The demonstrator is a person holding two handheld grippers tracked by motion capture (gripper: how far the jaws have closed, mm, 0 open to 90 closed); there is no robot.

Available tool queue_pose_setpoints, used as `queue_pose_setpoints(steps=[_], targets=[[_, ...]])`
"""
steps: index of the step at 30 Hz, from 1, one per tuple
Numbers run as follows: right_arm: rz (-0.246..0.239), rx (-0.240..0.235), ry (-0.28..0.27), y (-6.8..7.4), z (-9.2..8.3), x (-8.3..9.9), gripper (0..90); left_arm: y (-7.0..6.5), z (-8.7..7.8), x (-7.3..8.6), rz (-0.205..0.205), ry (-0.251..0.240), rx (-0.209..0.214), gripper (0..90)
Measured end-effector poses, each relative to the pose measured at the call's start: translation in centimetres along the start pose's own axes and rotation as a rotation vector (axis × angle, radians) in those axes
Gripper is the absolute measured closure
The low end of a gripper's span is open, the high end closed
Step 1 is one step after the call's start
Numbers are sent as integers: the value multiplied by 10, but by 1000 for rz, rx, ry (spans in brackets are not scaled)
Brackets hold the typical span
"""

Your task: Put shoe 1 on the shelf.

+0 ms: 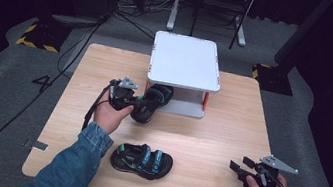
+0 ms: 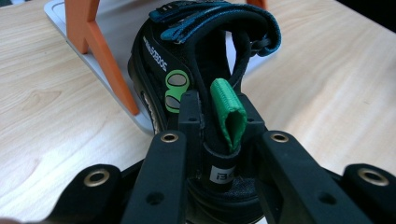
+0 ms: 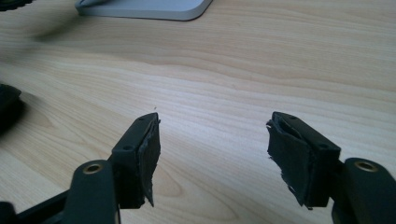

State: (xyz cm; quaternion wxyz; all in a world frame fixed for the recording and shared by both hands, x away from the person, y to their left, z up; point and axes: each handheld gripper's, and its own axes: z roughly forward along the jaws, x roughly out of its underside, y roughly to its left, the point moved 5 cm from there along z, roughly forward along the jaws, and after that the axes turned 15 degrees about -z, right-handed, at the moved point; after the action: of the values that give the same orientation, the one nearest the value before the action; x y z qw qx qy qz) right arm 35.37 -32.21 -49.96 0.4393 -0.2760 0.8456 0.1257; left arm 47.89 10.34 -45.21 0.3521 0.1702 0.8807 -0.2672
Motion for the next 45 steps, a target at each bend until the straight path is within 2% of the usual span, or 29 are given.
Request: queue_pose_setpoints(steps=[3,5,7,8,10,12,13,14,15,17,19,23,24,25,26,28,30,32,34,36,37,40,43,44,45], targets=[[8,13,6,0,-3,3,348,2,9,-2,-4,-9,-14,776],[9,15,10,0,-4,6,348,8,22,-5,-9,-17,-36,775],[8,12,13,2,-3,7,348,12,26,-8,-30,-28,-27,775],[4,11,16,2,-2,7,348,13,29,-8,-28,-38,-44,775],[3,2,20,4,0,6,348,13,36,-8,-23,-42,-50,774],[-1,-1,24,5,3,6,348,12,46,-7,1,-41,-80,751],[-5,-2,22,5,4,5,348,12,47,-6,-4,-38,-95,749],[-7,-3,22,5,5,4,348,12,48,-7,-22,-39,-62,742],[-13,-6,25,6,6,3,348,12,48,-6,-30,-32,-41,706],[-20,-13,27,7,9,2,348,12,48,-5,-22,-42,-26,619],[-25,-16,30,8,11,1,348,11,47,-3,-32,-53,10,502],[-33,-29,28,10,15,-3,348,9,42,-4,-5,-90,17,285],[-36,-33,29,11,16,-4,348,7,33,-5,28,-100,5,286],[-41,-34,27,11,16,-5,348,7,33,-5,28,-100,5,294],[-45,-37,24,11,16,-6,348,3,20,-5,62,-121,-2,304],[-49,-41,22,11,17,-7,348,-2,5,-5,100,-116,3,370],[-48,-46,21,10,19,-9,348,-5,-9,0,112,-69,17,502],[-56,-52,16,11,22,-13,348,-6,-17,9,115,24,44,577],[-65,-63,13,12,26,-16,348,-5,-17,22,117,131,77,700],[-71,-72,10,15,29,-20,348,1,-13,30,114,176,68,783],[-81,-79,12,16,30,-21,348,4,-10,34,116,188,55,789],[-86,-90,13,20,35,-24,347,13,-2,38,100,200,48,794],[-89,-94,22,21,36,-23,348,17,3,38,101,188,44,794],[-85,-92,21,21,35,-22,347,20,11,37,115,165,37,792],[-83,-91,24,21,35,-20,347,20,14,37,112,165,46,792]])
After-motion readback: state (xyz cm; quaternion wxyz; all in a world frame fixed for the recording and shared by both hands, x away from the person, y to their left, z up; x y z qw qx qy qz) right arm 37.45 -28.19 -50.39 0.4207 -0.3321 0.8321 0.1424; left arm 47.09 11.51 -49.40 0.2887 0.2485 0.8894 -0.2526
